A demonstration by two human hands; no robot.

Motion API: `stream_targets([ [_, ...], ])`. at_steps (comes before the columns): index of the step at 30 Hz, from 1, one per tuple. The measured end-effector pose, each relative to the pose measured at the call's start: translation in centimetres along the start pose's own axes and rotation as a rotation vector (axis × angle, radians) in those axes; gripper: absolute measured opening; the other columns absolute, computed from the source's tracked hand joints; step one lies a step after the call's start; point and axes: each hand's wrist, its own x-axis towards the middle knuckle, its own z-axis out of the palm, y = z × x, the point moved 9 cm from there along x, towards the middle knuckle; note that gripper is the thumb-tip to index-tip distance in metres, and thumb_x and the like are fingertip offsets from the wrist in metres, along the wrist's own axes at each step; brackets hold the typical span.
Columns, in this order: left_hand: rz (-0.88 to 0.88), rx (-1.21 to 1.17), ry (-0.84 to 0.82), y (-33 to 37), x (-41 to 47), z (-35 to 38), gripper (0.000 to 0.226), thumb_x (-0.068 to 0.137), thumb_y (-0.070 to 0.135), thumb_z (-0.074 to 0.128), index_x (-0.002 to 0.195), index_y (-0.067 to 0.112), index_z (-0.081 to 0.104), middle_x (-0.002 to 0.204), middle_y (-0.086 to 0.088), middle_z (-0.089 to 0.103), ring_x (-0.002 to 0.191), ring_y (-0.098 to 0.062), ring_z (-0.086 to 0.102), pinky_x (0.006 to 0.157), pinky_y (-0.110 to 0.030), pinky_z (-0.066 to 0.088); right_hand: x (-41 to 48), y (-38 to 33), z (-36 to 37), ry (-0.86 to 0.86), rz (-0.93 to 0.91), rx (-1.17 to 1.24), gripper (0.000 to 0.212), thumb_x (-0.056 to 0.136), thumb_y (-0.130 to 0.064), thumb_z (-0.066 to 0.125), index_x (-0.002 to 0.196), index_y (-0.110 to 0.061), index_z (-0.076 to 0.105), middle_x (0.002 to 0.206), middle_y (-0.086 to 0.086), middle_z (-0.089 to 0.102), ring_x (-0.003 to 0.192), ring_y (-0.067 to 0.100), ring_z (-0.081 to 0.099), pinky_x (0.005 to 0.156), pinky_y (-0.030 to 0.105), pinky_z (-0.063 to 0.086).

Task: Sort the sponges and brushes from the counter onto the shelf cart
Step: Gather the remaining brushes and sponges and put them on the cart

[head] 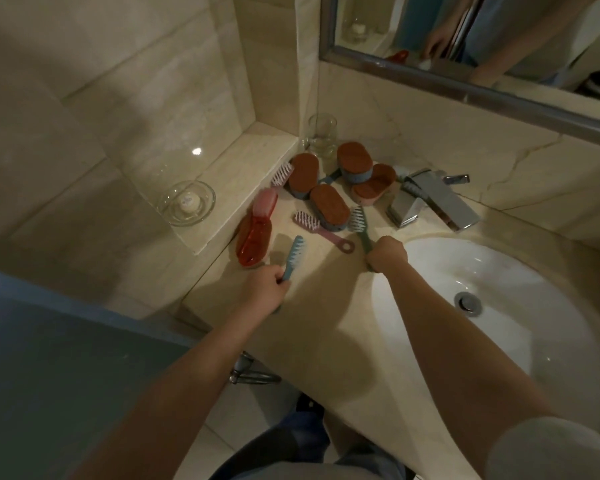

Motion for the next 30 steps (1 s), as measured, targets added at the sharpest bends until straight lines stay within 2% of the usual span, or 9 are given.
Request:
stream_targets([
  [3,0.014,-0.059,0.019,2.3,0.2,-0.1,0.023,0.086,0.015,0.062,0.066,0.014,0.050,0.066,0.000,0.055,0.069,-0.022,0.059,0.061,-0.032,0.045,-0.5,1.5,-0.3,-0.011,-0.011,0.064,0.006,0.083,-0.004,0.056,0.089,-0.005,0.059,0.087,0.010,0.065,0.074,0.023,0.063,0.062,0.029,0.052],
  [6,0.055,-0.128,0.023,5.5,-0.1,0.4,0.024,0.085,0.014,0.061,0.065,0.016,0.049,0.072,-0.006,0.061,0.072,-0.028,0.065,0.066,-0.039,0.052,-1.7,3.3,-1.8,0.019,-0.042,0.254,0.009,0.089,-0.008,0.054,0.092,-0.007,0.062,0.082,0.007,0.066,0.057,0.017,0.063,0.061,0.028,0.052],
  [9,0.153,-0.153,-0.011,9.9,-0.7,1.7,0.018,0.086,0.013,0.061,0.070,0.013,0.052,0.077,-0.007,0.061,0.073,-0.027,0.064,0.063,-0.033,0.049,-3.8,6.0,-4.6,0.141,-0.082,0.495,0.013,0.091,-0.012,0.056,0.095,-0.003,0.064,0.088,0.011,0.065,0.053,0.018,0.062,0.070,0.035,0.055],
  [13,0.286,-0.228,-0.104,16.5,-2.0,4.8,0.013,0.085,0.011,0.064,0.075,0.009,0.055,0.082,-0.010,0.063,0.077,-0.034,0.065,0.070,-0.046,0.055,-6.9,10.7,-8.4,0.255,-0.136,0.683,0.008,0.091,-0.005,0.055,0.086,-0.005,0.060,0.085,0.008,0.059,0.041,0.002,0.058,0.050,0.016,0.048],
  [16,0.362,-0.270,-0.183,21.2,-3.6,7.9,0.020,0.083,0.010,0.064,0.068,0.017,0.053,0.080,-0.009,0.063,0.074,-0.036,0.065,0.071,-0.050,0.055,-9.0,15.3,-11.3,0.331,-0.112,0.769,0.008,0.092,-0.003,0.054,0.086,-0.004,0.059,0.084,0.009,0.058,0.045,0.007,0.059,0.052,0.016,0.050],
  [19,0.439,-0.269,-0.253,26.0,-6.2,10.4,0.014,0.085,0.008,0.063,0.074,0.012,0.054,0.077,-0.001,0.058,0.072,-0.029,0.063,0.070,-0.039,0.054,-10.7,20.3,-13.3,0.384,-0.054,0.785,0.009,0.094,-0.003,0.052,0.090,-0.004,0.060,0.088,0.012,0.060,0.056,0.018,0.062,0.063,0.030,0.054],
  [22,0.501,-0.265,-0.313,29.7,-8.0,13.1,0.009,0.086,0.008,0.061,0.078,0.009,0.055,0.080,-0.002,0.060,0.069,-0.029,0.065,0.065,-0.034,0.051,-12.3,25.0,-14.9,0.440,-0.029,0.805,0.012,0.095,-0.002,0.050,0.085,-0.006,0.056,0.086,0.015,0.058,0.058,0.020,0.060,0.056,0.020,0.051],
  [26,0.514,-0.271,-0.376,33.2,-10.2,16.7,0.009,0.087,0.008,0.060,0.080,0.007,0.055,0.082,-0.004,0.059,0.057,-0.017,0.061,0.045,-0.014,0.043,-14.3,30.4,-16.3,0.517,0.004,0.860,0.010,0.095,0.000,0.049,0.099,-0.004,0.057,0.089,0.015,0.060,0.060,0.018,0.060,0.055,0.017,0.052],
  [30,0.529,-0.260,-0.398,35.8,-11.9,19.7,0.007,0.087,0.010,0.061,0.082,0.009,0.056,0.084,-0.005,0.061,0.066,-0.022,0.062,0.050,-0.014,0.044,-15.6,34.8,-16.9,0.580,0.053,0.837,0.007,0.095,-0.001,0.049,0.090,-0.004,0.055,0.091,0.014,0.061,0.052,0.003,0.060,0.050,0.012,0.049],
])
